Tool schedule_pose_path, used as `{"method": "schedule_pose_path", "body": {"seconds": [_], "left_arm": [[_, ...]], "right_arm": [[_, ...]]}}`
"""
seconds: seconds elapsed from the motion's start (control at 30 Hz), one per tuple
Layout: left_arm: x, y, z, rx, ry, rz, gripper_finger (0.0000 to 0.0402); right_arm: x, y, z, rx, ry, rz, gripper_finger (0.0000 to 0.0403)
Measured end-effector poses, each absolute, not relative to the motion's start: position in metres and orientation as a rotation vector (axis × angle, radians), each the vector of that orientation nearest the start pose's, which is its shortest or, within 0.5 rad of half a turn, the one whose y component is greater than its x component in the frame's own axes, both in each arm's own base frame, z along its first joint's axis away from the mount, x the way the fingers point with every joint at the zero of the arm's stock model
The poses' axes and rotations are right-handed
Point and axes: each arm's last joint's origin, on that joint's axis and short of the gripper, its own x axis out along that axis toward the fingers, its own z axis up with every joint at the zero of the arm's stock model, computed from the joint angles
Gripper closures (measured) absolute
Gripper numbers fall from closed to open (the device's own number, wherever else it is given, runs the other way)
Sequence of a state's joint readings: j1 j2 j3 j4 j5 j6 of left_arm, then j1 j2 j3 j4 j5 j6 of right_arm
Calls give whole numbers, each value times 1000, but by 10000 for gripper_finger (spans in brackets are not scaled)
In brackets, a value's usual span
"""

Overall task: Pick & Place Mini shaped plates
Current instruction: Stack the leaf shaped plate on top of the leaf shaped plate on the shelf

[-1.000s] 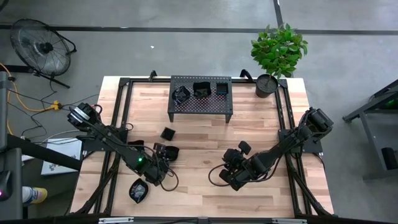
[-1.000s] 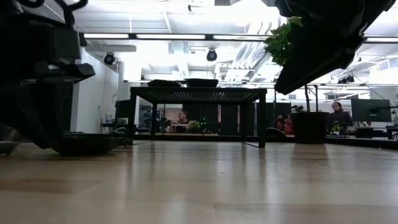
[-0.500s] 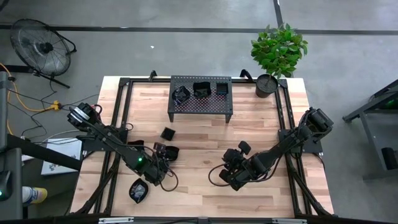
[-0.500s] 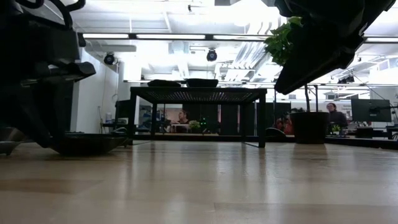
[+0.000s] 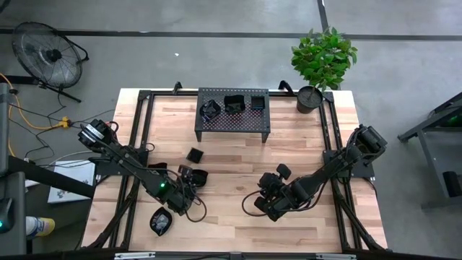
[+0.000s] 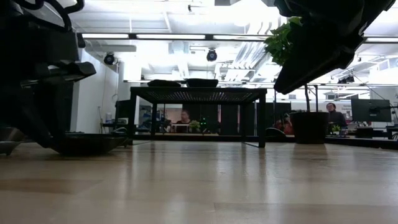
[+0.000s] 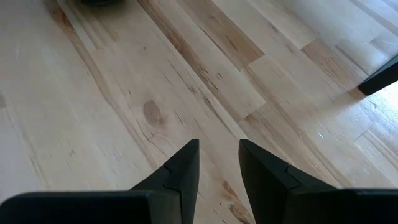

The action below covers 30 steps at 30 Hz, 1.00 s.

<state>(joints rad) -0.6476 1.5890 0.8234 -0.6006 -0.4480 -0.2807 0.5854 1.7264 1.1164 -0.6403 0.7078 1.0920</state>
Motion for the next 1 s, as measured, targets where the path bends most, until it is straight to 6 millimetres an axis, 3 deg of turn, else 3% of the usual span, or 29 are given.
{"method": "schedule_pose_path", "body": {"seconds": [0.33, 0.67, 1.0], "left_arm": [[217, -148, 149, 485, 1164, -18, 330], [220, -150, 135, 556, 1198, -26, 330], [224, -152, 144, 606, 1185, -7, 330]], "right_arm": [[281, 164, 188, 250, 778, -594, 295], [281, 164, 188, 252, 775, -591, 295], [281, 165, 188, 247, 770, -592, 295]]}}
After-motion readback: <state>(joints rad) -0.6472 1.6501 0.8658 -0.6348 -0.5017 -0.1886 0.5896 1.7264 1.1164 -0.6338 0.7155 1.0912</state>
